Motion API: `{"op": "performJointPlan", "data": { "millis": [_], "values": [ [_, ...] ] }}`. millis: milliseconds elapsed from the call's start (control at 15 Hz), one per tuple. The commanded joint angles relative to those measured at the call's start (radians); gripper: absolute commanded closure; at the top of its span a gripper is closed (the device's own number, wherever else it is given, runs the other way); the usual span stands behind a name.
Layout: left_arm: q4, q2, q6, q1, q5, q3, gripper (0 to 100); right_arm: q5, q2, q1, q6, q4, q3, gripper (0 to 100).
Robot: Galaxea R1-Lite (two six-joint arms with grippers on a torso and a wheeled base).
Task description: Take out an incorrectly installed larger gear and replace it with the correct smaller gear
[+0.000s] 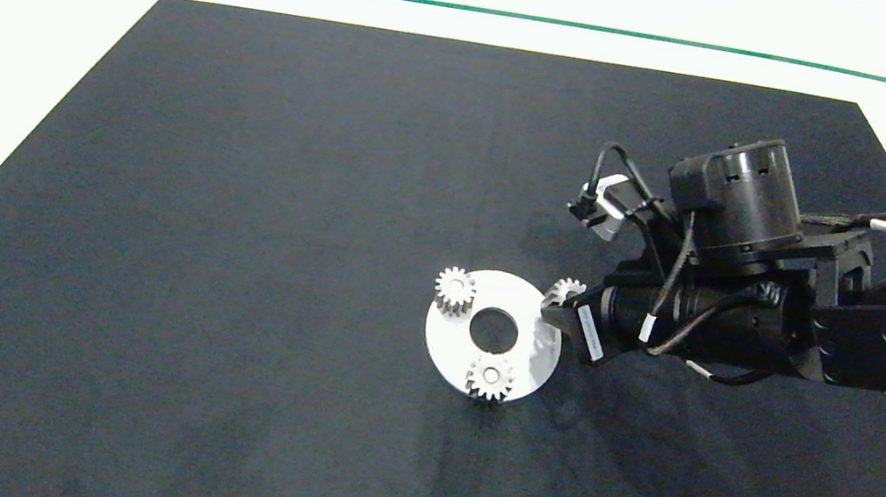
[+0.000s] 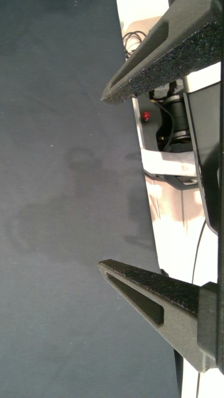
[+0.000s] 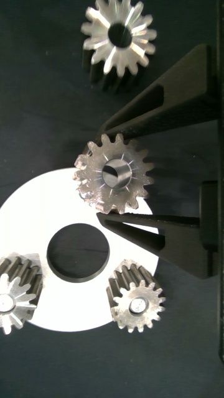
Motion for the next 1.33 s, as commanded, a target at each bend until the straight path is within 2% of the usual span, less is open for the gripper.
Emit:
{"op": "performJointPlan", "data": {
  "millis": [67, 1067, 1200, 1333],
  "values": [
    [0.003, -0.001, 0.0, 0.0, 0.001, 0.002, 0, -0.008, 0.029, 0.008, 0.0, 0.0, -0.019, 81],
    [0.003, -0.015, -0.001, 0.0, 0.001, 0.02, 0, -0.008, 0.065, 0.031, 0.006, 0.0, -0.05, 81],
    [0.003, -0.014, -0.001, 0.0, 0.001, 0.02, 0, -0.011, 0.065, 0.03, 0.004, 0.0, -0.05, 81],
    [0.003, -0.014, -0.001, 0.0, 0.001, 0.02, 0, -0.034, 0.065, 0.031, 0.001, 0.0, -0.05, 81]
  ]
}}
